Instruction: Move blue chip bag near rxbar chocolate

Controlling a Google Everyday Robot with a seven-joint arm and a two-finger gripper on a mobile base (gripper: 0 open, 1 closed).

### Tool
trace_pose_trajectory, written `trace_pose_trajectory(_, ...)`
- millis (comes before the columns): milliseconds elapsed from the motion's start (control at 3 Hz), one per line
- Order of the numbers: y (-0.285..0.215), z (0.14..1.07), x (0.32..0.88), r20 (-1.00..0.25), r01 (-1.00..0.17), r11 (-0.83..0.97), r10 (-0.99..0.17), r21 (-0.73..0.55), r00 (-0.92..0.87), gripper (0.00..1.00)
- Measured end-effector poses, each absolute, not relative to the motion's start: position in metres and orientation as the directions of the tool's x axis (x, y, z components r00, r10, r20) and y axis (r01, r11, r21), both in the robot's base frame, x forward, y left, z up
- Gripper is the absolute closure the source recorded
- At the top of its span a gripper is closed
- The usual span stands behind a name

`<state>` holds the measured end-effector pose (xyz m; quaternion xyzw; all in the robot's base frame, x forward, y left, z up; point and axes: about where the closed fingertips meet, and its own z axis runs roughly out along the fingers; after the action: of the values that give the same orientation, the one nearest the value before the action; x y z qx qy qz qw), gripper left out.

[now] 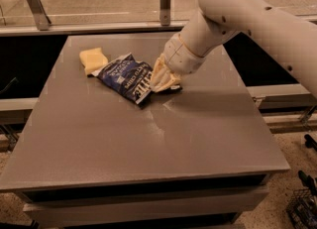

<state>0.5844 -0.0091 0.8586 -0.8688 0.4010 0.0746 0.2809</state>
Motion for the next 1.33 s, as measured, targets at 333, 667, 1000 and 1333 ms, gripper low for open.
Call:
trace_pose_trajectory(333,-0.036,0.877,0.606,-0.347,-0.732,-0.522,-0.652,-0.439,0.674,1.0)
trace_pose_trajectory(667,-0.063,0.902,0.624,-0.33,-0.716,-0.516,-0.65,-0.469,0.685,1.0)
trace_pose_trajectory(1000,-0.082,0.911,0.629,-0.328,-0.709,-0.509,-0.646,-0.488,0.689,1.0)
trace_pose_trajectory(1333,-0.088,0.915,0.629,-0.354,-0.711,-0.502,-0.63,-0.492,0.691,0.82)
